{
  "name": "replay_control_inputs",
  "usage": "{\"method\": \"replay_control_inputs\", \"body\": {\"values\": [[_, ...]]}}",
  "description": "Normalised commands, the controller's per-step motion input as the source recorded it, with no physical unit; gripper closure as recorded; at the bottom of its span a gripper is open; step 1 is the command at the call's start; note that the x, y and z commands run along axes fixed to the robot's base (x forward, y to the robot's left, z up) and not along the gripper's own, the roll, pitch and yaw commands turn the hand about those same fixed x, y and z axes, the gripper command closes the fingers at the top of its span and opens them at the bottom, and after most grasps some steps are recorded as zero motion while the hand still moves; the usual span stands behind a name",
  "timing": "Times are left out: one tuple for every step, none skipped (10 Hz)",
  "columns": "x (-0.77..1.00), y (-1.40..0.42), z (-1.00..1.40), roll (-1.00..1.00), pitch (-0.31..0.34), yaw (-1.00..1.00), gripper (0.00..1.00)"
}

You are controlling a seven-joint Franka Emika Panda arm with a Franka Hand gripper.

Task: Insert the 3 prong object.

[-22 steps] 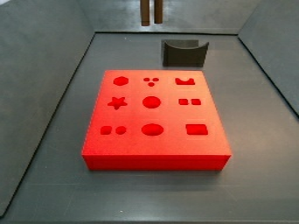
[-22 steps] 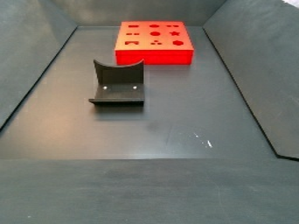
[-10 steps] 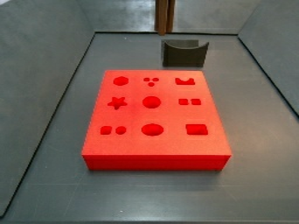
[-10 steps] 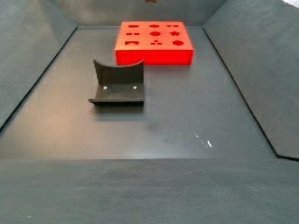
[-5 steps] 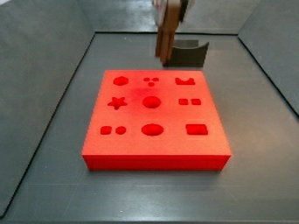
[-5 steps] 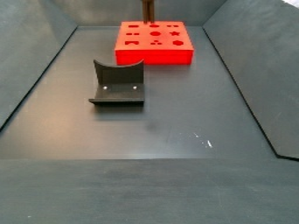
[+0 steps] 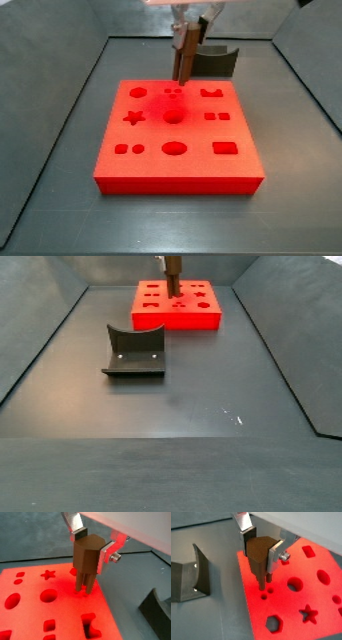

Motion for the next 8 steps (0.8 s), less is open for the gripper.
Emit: {"method": "replay_control_inputs", "body": {"values": [[-0.23,0.0,-0.24,0.11,-0.234,-0.05,1.0],[-0.11,0.0,-0.1,0.08,-0.303,-0.04,1.0],[-0.04,0.0,-0.03,0.03,-0.31,-0.02,1.0],[-0.04,0.0,0.0,0.0,-0.317,-0.03,1.0],[-0.14,0.0,-0.02,0.0,-0.269,-0.04,1.0],[-0.14,0.0,-0.05,0.02,-0.287,-0.02,1.0],[-0.14,0.0,-0.07,0.04,-0.309,-0.02,1.0],[-0.08,0.0,-0.15,0.13,-0.284,-0.01,1.0]]}}
